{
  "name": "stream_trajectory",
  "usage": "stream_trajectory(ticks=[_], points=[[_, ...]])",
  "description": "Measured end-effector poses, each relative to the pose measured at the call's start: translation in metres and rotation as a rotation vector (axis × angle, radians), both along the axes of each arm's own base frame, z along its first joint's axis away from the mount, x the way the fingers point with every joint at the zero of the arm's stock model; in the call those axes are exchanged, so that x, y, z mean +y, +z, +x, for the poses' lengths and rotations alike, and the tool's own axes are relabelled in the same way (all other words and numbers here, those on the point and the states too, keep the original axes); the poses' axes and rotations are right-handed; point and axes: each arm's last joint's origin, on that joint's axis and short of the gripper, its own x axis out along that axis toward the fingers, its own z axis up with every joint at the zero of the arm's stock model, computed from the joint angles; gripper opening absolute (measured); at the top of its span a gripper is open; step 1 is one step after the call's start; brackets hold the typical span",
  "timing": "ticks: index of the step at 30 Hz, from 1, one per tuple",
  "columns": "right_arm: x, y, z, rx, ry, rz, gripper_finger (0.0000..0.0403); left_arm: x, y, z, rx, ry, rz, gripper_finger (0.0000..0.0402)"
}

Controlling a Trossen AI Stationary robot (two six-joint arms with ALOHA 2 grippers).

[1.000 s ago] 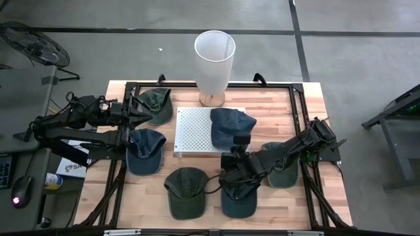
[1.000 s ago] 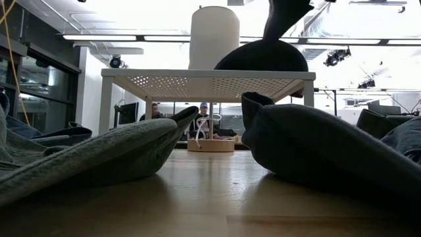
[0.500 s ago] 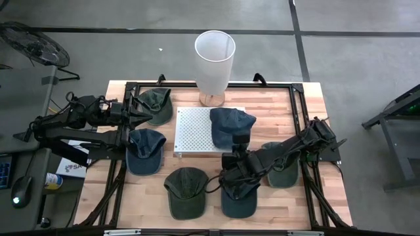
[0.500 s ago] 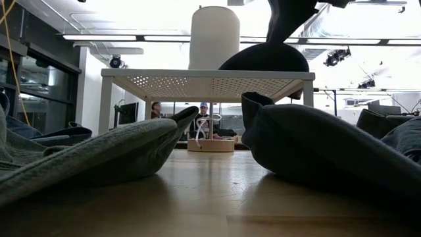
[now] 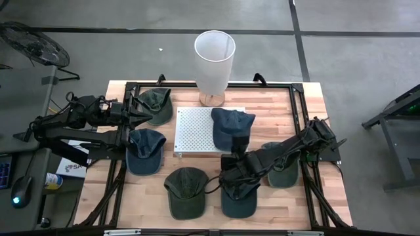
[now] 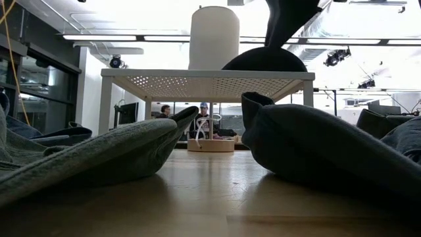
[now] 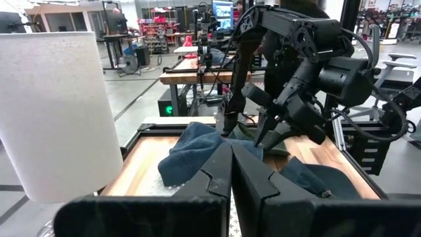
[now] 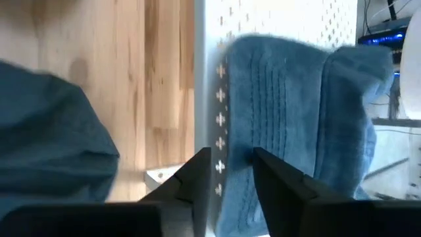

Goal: Pick & Place hat
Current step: Put the top right blue cap on the shelf

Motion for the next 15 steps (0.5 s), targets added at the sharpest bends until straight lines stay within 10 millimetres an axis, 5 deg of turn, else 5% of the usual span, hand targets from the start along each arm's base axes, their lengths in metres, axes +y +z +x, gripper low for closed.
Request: stream_trajectory(ticks=[15], points=[[-0.008,0.052,-0.019,-0.260,-0.041,0.136,0.0174,0.000,0.000,0.000,-0.001,-0.001,0.000,0.0003]])
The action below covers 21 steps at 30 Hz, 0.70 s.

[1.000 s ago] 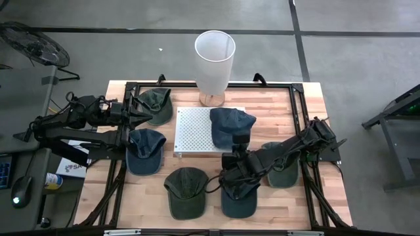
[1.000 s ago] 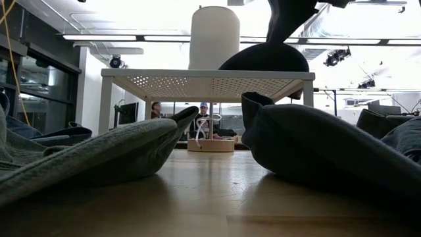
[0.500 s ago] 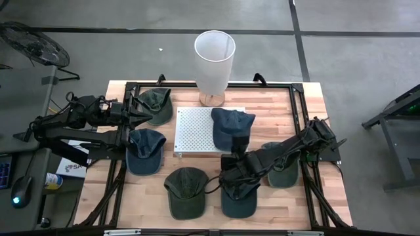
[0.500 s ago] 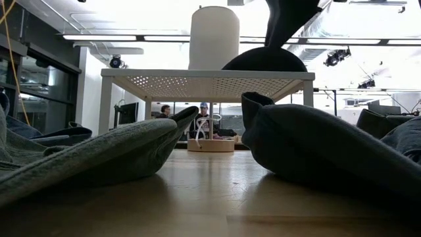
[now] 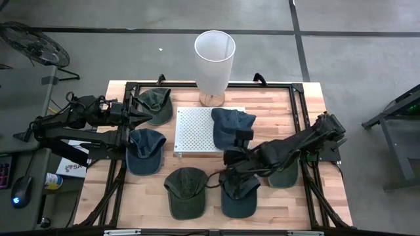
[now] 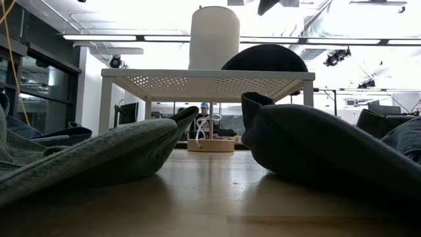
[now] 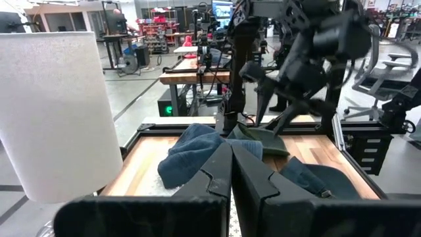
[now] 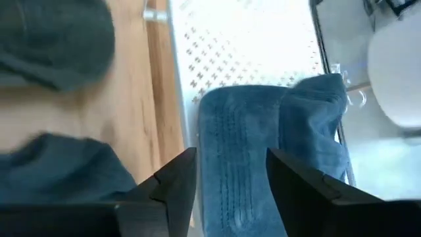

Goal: Pick & Place hat
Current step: Put the top right blue cap on the shelf

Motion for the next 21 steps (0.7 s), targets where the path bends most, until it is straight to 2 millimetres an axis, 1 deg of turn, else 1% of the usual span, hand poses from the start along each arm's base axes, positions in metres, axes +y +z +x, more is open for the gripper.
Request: stream_trajectory(ticks=[5,10,13,16,19,21], points=[[-0.010,0.029,-0.024,-0.157,-0.198,0.216,0.0162,0.000,0.000,0.000,0.000,0.000,0.000,0.0003],[-0.021,0.046,-0.048,-0.220,-0.408,0.407,0.0141,0.000,0.000,0.000,0.000,0.000,0.000,0.0003],[-0.025,0.048,-0.060,-0.207,-0.567,0.525,0.0128,0.000,0.000,0.000,0.000,0.000,0.000,0.0003],[-0.026,0.047,-0.069,-0.133,-0.711,0.630,0.0118,0.000,0.000,0.000,0.000,0.002,0.001,0.0003],[-0.023,0.043,-0.074,-0.073,-0.824,0.700,0.0110,0.000,0.000,0.000,0.000,0.003,0.001,0.0003],[-0.021,0.037,-0.075,-0.050,-0.871,0.716,0.0105,0.000,0.000,0.000,0.000,0.002,0.002,0.0003]])
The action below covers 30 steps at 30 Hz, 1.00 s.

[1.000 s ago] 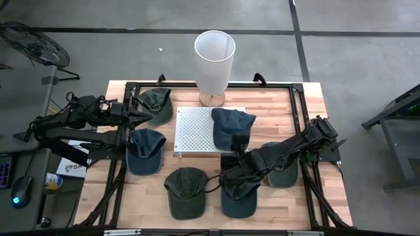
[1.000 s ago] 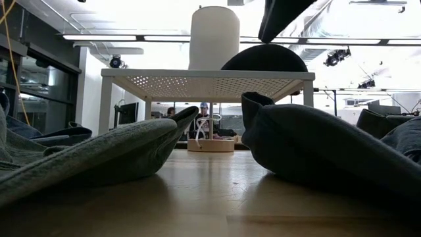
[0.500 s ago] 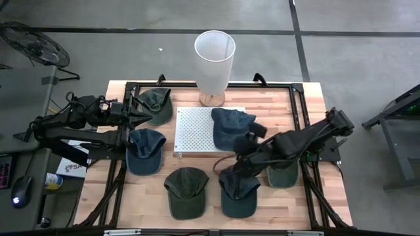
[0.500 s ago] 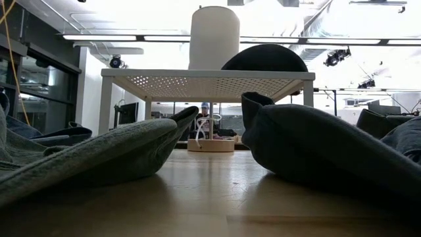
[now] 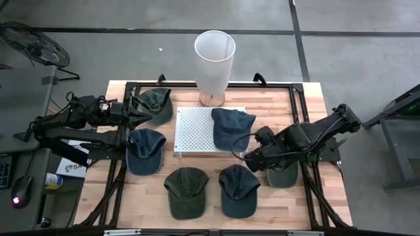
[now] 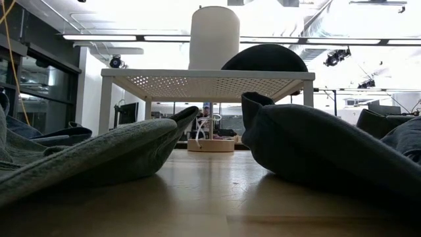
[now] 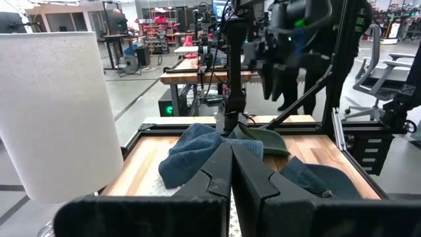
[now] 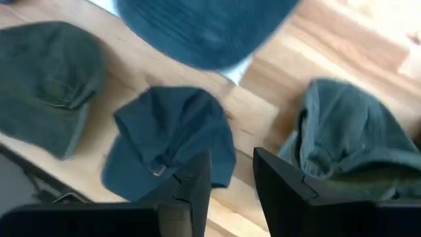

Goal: Pick & Place hat
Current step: Put the top right blue cap on the shelf

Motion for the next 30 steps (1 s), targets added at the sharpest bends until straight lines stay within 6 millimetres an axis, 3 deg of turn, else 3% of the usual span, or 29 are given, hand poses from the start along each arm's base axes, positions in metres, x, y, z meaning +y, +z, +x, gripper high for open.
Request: stream_trajectory(ticks=[9,13,22,30], points=[[0.004,-0.049,-0.006,0.156,-0.177,-0.007,0.0116,0.000,0.000,0.000,0.001,0.001,0.002,0.0003],[-0.005,-0.056,-0.008,0.142,-0.244,-0.108,0.0137,0.000,0.000,0.000,0.001,0.003,0.002,0.0003],[-0.054,-0.060,-0.024,0.093,-0.391,-0.166,0.0149,0.000,0.000,0.000,0.001,0.003,0.002,0.0003],[-0.091,-0.087,-0.040,-0.087,-0.464,-0.141,0.0124,0.000,0.000,0.000,0.001,0.002,0.001,0.0003]])
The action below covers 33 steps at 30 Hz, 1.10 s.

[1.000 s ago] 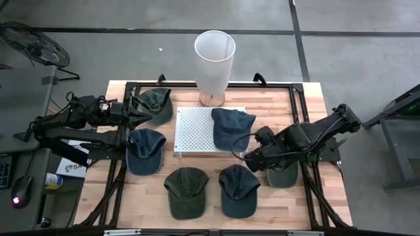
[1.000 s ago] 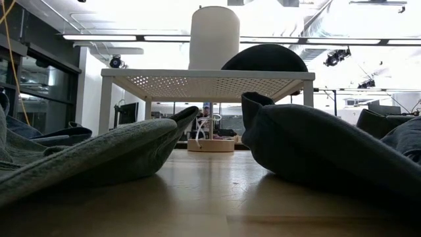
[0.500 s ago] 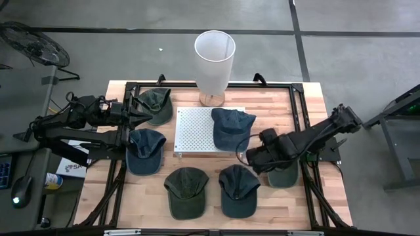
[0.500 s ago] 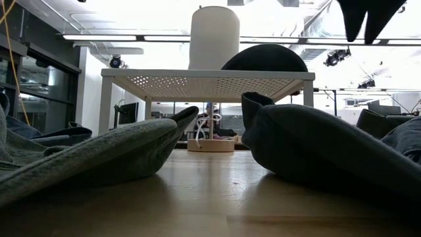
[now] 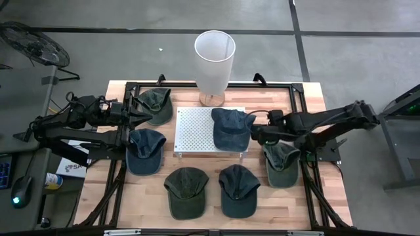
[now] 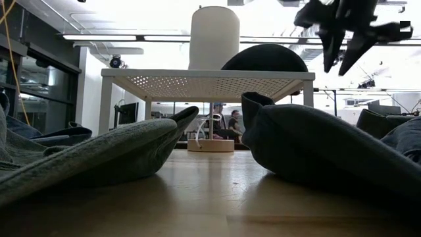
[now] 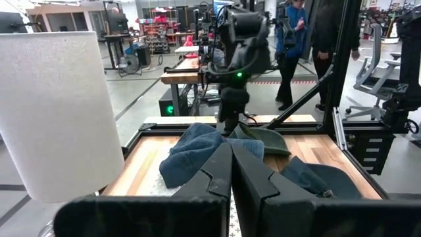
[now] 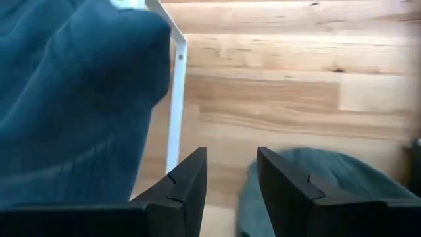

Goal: Pick & Place hat
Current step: Put the top right blue cap on the shelf

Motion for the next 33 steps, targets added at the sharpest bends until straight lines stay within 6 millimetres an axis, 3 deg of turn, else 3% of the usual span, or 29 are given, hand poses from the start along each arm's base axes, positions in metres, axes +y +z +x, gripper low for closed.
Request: stream_trajectory(ticks=[6,16,33], points=[[-0.016,-0.030,-0.007,-0.099,-0.038,0.000,0.0099,0.000,0.000,0.000,0.000,-0.001,-0.002,0.0003],[-0.026,-0.073,0.000,-0.282,-0.066,0.022,0.0005,0.000,0.000,0.000,0.000,-0.002,-0.002,0.0003],[-0.030,-0.073,0.010,-0.396,-0.007,-0.025,0.0002,0.000,0.000,0.000,0.000,-0.001,-0.002,0.0003]])
